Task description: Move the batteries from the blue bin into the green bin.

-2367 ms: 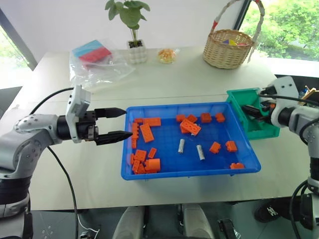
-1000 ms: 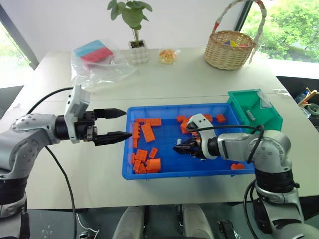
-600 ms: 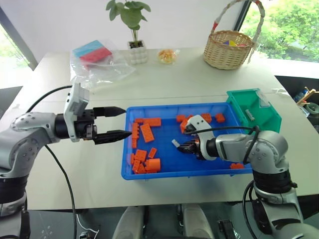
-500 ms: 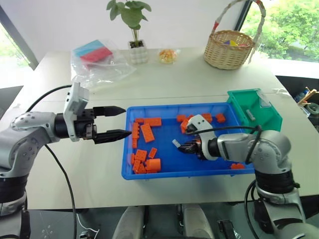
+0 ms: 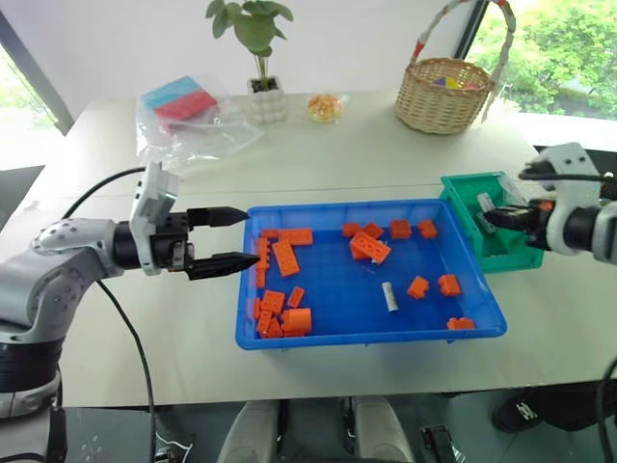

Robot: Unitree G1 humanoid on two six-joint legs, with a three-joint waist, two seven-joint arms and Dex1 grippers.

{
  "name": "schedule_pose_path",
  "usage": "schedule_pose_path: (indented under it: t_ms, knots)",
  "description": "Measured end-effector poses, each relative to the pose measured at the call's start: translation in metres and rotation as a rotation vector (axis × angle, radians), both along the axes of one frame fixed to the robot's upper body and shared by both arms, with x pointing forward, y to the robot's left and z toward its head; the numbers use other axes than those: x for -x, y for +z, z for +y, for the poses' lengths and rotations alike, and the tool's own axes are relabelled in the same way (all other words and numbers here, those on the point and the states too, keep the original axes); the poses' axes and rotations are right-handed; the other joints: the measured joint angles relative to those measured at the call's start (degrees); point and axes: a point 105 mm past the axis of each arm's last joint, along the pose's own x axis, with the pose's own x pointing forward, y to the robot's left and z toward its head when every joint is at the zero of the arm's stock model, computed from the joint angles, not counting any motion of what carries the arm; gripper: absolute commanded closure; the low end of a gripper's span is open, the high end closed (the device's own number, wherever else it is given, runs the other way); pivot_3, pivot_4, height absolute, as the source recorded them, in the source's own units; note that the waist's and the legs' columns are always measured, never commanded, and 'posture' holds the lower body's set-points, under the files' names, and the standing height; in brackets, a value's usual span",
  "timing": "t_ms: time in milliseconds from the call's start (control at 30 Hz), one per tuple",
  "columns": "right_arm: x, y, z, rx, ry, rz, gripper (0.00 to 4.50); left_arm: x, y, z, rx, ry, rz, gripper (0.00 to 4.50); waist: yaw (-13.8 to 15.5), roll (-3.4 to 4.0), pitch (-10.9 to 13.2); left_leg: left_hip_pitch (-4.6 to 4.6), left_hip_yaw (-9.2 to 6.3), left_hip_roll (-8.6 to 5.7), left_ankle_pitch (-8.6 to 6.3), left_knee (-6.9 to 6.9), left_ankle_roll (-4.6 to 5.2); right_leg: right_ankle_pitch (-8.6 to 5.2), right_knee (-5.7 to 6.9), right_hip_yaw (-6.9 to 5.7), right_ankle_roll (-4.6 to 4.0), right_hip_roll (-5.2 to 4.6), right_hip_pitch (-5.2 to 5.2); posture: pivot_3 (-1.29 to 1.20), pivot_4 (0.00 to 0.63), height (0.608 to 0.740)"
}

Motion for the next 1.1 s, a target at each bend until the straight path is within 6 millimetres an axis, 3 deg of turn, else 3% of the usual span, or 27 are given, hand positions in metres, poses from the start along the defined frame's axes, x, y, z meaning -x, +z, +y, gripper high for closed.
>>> schedule_pose_path:
  t_ms: [33,233,367,467,533,633,767,967,1100]
  knots:
    - [0.000,-0.003,-0.003,-0.002,-0.006,0.002,4.43,0.000,0.001,-0.001,0.000,-0.001,-0.006,0.00,0.0,0.00,0.0,0.01,0.01,0.00,0.00,0.00,0.00,0.00,0.00,0.01,0.00,0.00,0.00,0.00,0.150,0.702]
    - [-0.006,-0.014,-0.021,0.018,-0.067,-0.023,1.48,-0.002,0.000,-0.002,-0.003,-0.003,-0.010,0.00,0.3,0.01,0.0,0.01,0.00,-0.01,0.00,0.07,0.00,0.00,-0.03,0.01,0.00,0.00,0.05,0.00,0.150,0.702]
    - [-0.011,-0.014,-0.033,0.044,-0.101,-0.054,1.48,-0.002,0.001,-0.003,-0.002,-0.004,-0.011,0.00,0.3,0.01,0.0,0.01,-0.01,-0.01,0.00,0.06,0.00,0.00,-0.04,0.00,0.00,0.00,0.05,0.00,0.150,0.702]
    - [-0.013,-0.004,-0.020,0.015,-0.047,-0.071,1.48,-0.002,0.001,-0.003,-0.003,-0.004,-0.012,0.00,0.1,0.10,0.1,0.01,0.00,0.00,0.00,0.05,0.00,0.00,-0.04,0.02,0.00,0.00,0.04,0.00,0.150,0.702]
    - [-0.013,0.010,0.006,-0.025,0.049,-0.103,1.48,-0.002,0.002,-0.003,-0.003,-0.005,-0.015,0.00,-0.1,0.10,0.1,0.02,-0.02,0.08,0.00,0.04,0.00,0.00,-0.04,0.02,-0.01,0.02,0.03,0.00,0.150,0.702]
    - [-0.002,0.017,0.064,-0.095,0.262,-0.101,1.48,-0.002,0.003,-0.004,-0.004,-0.009,-0.019,0.00,0.2,0.10,0.1,0.01,-0.12,0.12,0.00,0.00,0.00,0.00,-0.04,-0.01,-0.01,0.07,0.04,0.00,0.150,0.702]
    - [0.014,-0.013,0.100,-0.157,0.372,0.013,1.48,-0.002,0.002,-0.004,-0.005,-0.010,-0.017,0.00,1.2,0.05,0.0,-0.10,-0.19,-0.03,0.00,0.05,0.00,0.01,-0.20,-0.05,-0.01,0.02,0.09,0.00,0.150,0.702]
    - [0.034,-0.070,0.101,-0.190,0.308,0.176,1.48,-0.002,0.003,-0.004,-0.008,-0.015,-0.014,0.00,1.6,0.03,0.0,-0.18,-0.15,-0.09,-0.01,0.08,0.02,0.05,-0.55,-0.04,0.04,-0.01,0.22,0.00,0.150,0.702]
    - [0.044,-0.088,0.104,-0.202,0.291,0.229,1.48,-0.001,0.003,-0.004,-0.008,-0.018,-0.015,0.00,1.3,0.04,0.0,-0.10,-0.14,-0.02,-0.01,0.07,0.03,0.05,-0.54,-0.04,0.03,0.03,0.22,0.00,0.150,0.702]
